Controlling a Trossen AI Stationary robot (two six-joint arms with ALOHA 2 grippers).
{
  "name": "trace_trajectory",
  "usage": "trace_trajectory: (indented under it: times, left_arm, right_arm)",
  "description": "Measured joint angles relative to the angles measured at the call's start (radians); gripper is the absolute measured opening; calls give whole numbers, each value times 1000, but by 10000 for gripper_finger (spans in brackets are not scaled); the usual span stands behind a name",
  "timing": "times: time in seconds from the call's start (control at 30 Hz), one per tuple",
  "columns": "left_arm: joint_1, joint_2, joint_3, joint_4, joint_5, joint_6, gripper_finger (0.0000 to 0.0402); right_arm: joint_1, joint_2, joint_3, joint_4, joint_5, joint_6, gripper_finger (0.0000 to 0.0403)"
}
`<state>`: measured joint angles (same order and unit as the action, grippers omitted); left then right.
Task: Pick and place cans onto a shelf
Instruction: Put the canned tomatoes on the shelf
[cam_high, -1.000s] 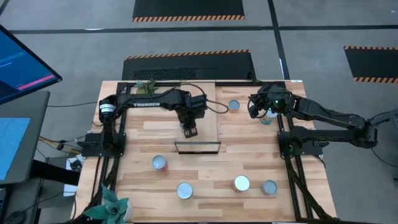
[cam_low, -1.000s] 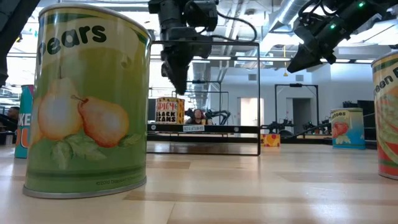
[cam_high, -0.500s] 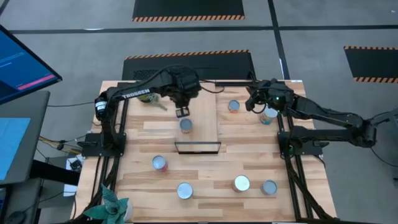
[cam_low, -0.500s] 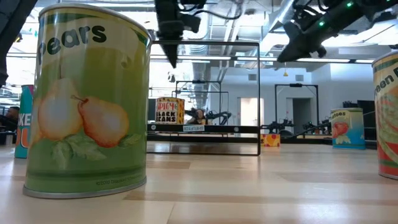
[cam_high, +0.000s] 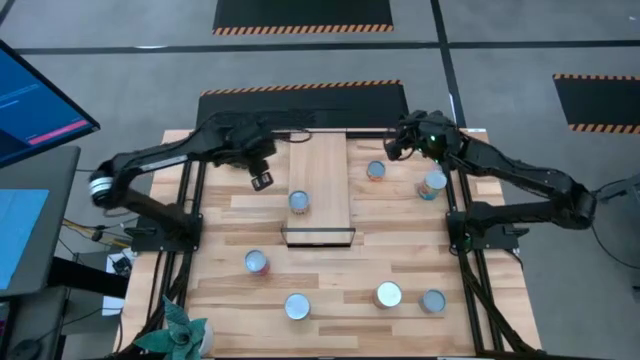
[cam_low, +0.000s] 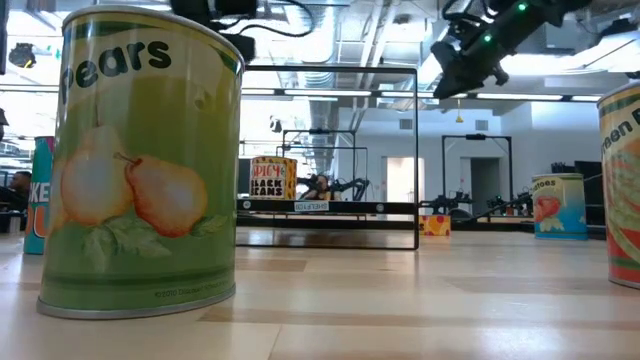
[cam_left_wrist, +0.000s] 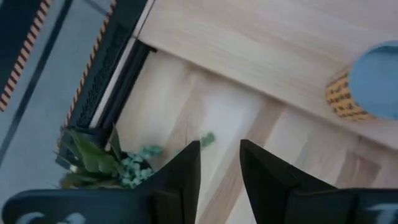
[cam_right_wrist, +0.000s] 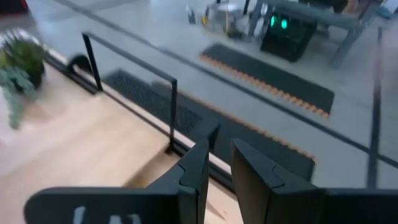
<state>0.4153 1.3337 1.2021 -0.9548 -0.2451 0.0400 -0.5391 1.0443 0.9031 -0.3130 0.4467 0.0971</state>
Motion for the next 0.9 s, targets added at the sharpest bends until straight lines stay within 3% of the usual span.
trace_trajectory:
  times: [0.2, 0.4, 0.63, 0.9]
  left_arm:
    - [35, -166, -252, 259, 5, -70, 103]
    - [78, -205, -332, 391, 43, -101, 103]
    - [113, -189, -331, 434, 86, -101, 103]
    - [115, -188, -331, 463, 108, -79, 103]
  right_arm:
    - [-57, 137, 270, -400, 0, 93, 92]
    - [-112, 238, 452, -829, -36, 284, 92]
    - [-116, 250, 462, -1082, -130, 461, 92]
    - [-68, 250, 386, -1116, -102, 490, 92]
